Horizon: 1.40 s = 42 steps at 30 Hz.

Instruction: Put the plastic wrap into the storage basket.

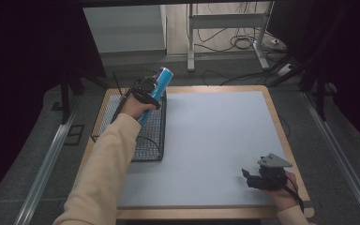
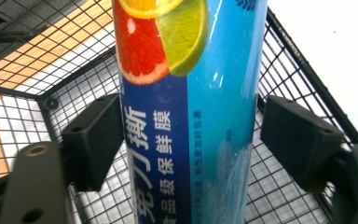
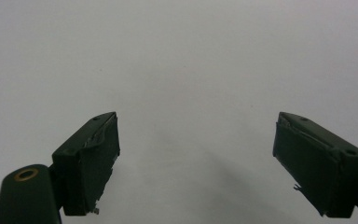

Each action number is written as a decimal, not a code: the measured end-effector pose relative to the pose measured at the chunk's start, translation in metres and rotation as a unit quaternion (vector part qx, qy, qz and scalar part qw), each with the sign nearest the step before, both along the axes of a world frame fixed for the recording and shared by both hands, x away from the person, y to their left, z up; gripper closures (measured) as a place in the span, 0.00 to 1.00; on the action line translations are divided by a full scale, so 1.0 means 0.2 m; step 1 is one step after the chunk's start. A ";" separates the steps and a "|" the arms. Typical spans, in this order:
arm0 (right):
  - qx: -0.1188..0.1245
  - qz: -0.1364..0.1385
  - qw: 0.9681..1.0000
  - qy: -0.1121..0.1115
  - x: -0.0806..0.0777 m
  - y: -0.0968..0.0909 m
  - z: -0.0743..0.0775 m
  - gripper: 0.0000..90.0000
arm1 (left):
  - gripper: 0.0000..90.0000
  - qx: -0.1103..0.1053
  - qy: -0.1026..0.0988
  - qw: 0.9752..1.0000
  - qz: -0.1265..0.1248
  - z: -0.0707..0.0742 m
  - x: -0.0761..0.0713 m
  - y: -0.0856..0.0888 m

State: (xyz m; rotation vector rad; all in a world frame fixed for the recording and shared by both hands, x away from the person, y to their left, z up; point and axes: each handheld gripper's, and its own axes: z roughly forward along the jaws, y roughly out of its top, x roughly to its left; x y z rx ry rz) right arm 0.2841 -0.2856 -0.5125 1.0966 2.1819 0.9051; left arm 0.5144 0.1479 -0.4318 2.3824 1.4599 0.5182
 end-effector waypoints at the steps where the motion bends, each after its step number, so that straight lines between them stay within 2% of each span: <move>1: 0.000 0.000 1.000 0.000 0.00 0.00 0.00 0.17 | 0.19 0.000 0.000 1.000 0.000 0.00 0.00 0.00; 2: 0.000 0.000 1.000 0.000 0.00 0.00 0.00 0.17 | 0.19 -0.002 0.003 1.000 0.001 0.01 0.00 0.00; 3: 0.000 0.001 1.000 0.000 0.00 0.00 0.00 0.17 | 0.14 -0.012 -0.006 1.000 0.005 0.04 -0.02 0.01; 5: 0.000 0.001 1.000 0.001 0.00 0.00 0.00 0.17 | 0.17 -0.034 -0.023 0.999 0.005 0.08 -0.05 0.02; 6: 0.000 0.001 1.000 0.001 0.00 0.00 0.00 0.17 | 0.17 -0.034 -0.023 0.999 0.005 0.08 -0.05 0.02; 7: 0.001 0.001 1.000 0.000 0.00 0.00 0.00 0.17 | 0.17 -0.045 -0.029 0.999 0.004 0.10 -0.07 0.02; 10: 0.001 0.000 1.000 0.001 0.00 0.00 0.00 0.17 | 0.16 -0.067 -0.042 0.997 -0.013 0.17 -0.14 0.02; 11: 0.001 0.000 1.000 0.001 0.00 0.00 0.00 0.17 | 0.16 -0.074 -0.047 0.996 -0.025 0.21 -0.19 0.00; 12: 0.001 0.000 1.000 0.001 0.00 0.00 0.00 0.17 | 0.16 -0.074 -0.047 0.996 -0.025 0.21 -0.19 0.00; 15: 0.001 0.000 1.000 -0.003 0.00 0.00 0.01 0.17 | 0.16 -0.088 -0.059 0.993 -0.061 0.27 -0.30 -0.04; 16: 0.001 0.000 1.000 -0.003 0.00 0.00 0.01 0.17 | 0.16 -0.088 -0.059 0.993 -0.061 0.27 -0.30 -0.04; 19: 0.002 -0.001 1.000 -0.004 -0.01 0.00 0.01 0.17 | 0.17 -0.098 -0.063 0.990 -0.080 0.29 -0.39 -0.07; 20: 0.002 -0.001 1.000 -0.004 -0.01 0.01 0.02 0.17 | 0.17 -0.108 -0.061 0.988 -0.089 0.29 -0.44 -0.09; 21: 0.001 -0.001 1.000 -0.004 -0.01 0.01 0.02 0.17 | 0.17 -0.108 -0.061 0.988 -0.089 0.29 -0.44 -0.09; 26: 0.001 -0.001 1.000 -0.006 -0.01 0.01 0.02 0.17 | 0.18 -0.136 -0.060 0.982 -0.114 0.28 -0.55 -0.15; 27: 0.001 -0.001 1.000 -0.006 -0.01 0.01 0.02 0.17 | 0.18 -0.130 -0.059 0.983 -0.119 0.27 -0.60 -0.18; 28: 0.001 -0.001 1.000 -0.006 -0.01 0.01 0.02 0.17 | 0.18 -0.130 -0.063 0.981 -0.126 0.26 -0.63 -0.20; 29: 0.001 -0.001 1.000 -0.006 -0.01 0.01 0.02 0.17 | 0.18 -0.130 -0.063 0.981 -0.126 0.26 -0.63 -0.20; 30: 0.001 -0.001 1.000 -0.005 -0.01 0.01 0.02 0.17 | 0.19 -0.147 -0.065 0.976 -0.144 0.25 -0.69 -0.23; 31: 0.001 -0.001 1.000 -0.006 -0.01 0.01 0.02 0.17 | 0.19 -0.154 -0.065 0.974 -0.153 0.24 -0.71 -0.25; 32: 0.000 -0.001 1.000 -0.005 -0.01 0.01 0.02 0.17 | 0.19 -0.154 -0.065 0.974 -0.153 0.24 -0.71 -0.25; 33: 0.001 -0.001 1.000 -0.005 -0.01 0.01 0.02 0.17 | 0.19 -0.157 -0.067 0.970 -0.172 0.22 -0.77 -0.30; 34: 0.001 -0.002 1.000 -0.006 -0.01 0.01 0.02 0.17 | 0.19 -0.157 -0.067 0.970 -0.172 0.22 -0.77 -0.30; 36: 0.001 -0.002 1.000 -0.005 -0.01 0.01 0.02 0.17 | 0.19 -0.166 -0.066 0.965 -0.190 0.19 -0.83 -0.35; 38: 0.001 -0.002 1.000 -0.007 -0.01 0.01 0.02 0.17 | 0.19 -0.172 -0.064 0.962 -0.203 0.16 -0.88 -0.39; 39: 0.001 -0.002 1.000 -0.007 -0.01 0.01 0.02 0.17 | 0.19 -0.174 -0.061 0.959 -0.214 0.13 -0.92 -0.42; 42: 0.000 -0.002 1.000 -0.007 -0.02 0.01 0.02 0.17 | 0.20 -0.176 -0.058 0.955 -0.232 0.06 -1.00 -0.48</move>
